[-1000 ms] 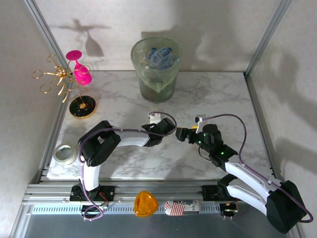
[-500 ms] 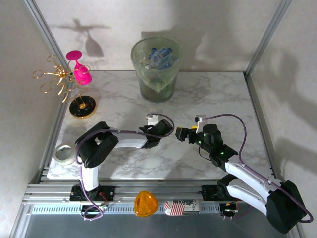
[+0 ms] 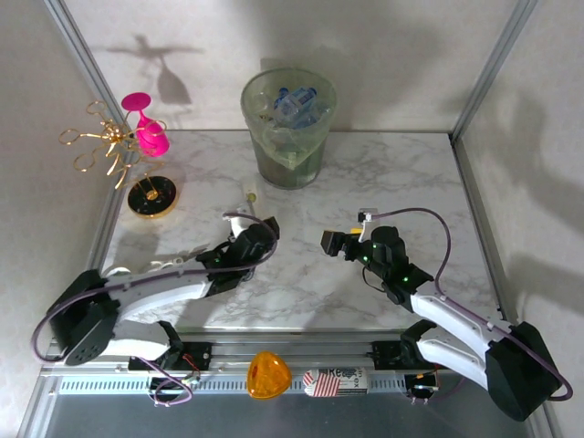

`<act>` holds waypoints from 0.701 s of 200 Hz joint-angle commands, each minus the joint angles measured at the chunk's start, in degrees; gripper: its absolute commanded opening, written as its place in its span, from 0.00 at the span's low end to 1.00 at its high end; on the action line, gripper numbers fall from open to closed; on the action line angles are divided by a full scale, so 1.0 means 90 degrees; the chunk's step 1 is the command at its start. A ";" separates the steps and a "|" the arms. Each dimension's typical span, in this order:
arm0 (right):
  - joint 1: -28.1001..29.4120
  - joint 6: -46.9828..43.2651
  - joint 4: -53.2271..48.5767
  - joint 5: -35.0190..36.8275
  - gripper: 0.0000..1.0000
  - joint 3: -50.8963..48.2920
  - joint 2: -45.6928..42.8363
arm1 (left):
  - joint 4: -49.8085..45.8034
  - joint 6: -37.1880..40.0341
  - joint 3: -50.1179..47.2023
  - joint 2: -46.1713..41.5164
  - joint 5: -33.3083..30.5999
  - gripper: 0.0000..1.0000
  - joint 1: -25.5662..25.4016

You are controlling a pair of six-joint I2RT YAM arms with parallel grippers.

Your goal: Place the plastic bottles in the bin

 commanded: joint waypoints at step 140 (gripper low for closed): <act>0.0061 0.0355 0.0472 -0.0396 0.99 0.0455 0.0280 | -0.0428 0.3378 0.4009 0.0551 0.2782 0.49 0.2079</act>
